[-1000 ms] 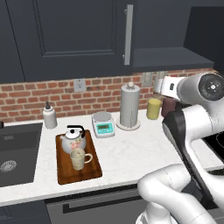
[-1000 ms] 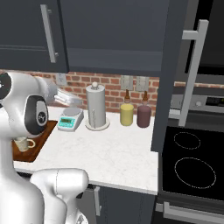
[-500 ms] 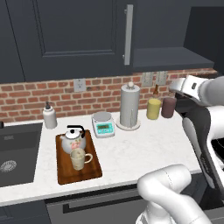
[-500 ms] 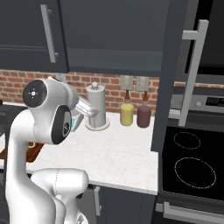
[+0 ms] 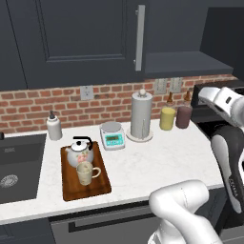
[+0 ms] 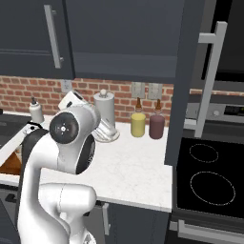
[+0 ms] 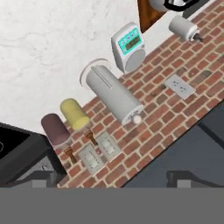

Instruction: Pick the kettle from the counter and place it on the tray. Then pick the mug from the cabinet and place it on the tray. Then close the cabinet doors.

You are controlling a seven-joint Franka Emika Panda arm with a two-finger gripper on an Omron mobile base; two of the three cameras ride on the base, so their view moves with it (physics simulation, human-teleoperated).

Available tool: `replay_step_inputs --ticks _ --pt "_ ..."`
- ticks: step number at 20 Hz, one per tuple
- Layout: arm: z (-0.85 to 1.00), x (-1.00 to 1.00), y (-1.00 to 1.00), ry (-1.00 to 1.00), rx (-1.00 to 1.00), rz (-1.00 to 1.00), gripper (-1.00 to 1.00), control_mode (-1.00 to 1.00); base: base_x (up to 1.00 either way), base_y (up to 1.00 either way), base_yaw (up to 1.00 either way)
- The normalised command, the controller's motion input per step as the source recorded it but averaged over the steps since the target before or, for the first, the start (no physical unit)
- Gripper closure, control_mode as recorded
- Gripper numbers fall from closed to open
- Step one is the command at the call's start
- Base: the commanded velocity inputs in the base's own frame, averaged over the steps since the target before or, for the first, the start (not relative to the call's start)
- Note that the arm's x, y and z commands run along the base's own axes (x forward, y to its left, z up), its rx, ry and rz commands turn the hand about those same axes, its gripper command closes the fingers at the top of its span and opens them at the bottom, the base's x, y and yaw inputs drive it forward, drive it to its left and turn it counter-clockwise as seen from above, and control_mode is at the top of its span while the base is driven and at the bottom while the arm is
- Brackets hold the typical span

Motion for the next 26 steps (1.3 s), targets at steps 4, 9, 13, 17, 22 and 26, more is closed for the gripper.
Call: replay_step_inputs --ticks 4,9,13,17,22,26 --pt "-0.14 0.00 -0.25 -0.27 0.27 0.00 -1.00 -1.00 0.00 0.00 0.00" --pt "-0.23 -0.01 -0.22 -0.24 0.22 0.00 -1.00 -1.00 0.00 0.00 0.00" --pt "-0.36 -0.03 -0.18 -0.27 0.16 0.00 -1.00 -1.00 0.00 0.00 0.00" --pt "-0.46 -0.05 -0.15 -0.26 0.14 0.00 -1.00 -1.00 0.00 0.00 0.00" --pt "-0.62 -0.07 -0.11 -0.22 0.14 0.00 -1.00 -1.00 0.00 0.00 0.00" --pt "-0.70 -0.04 -0.09 -0.18 0.15 0.00 -1.00 -1.00 0.00 0.00 0.00"
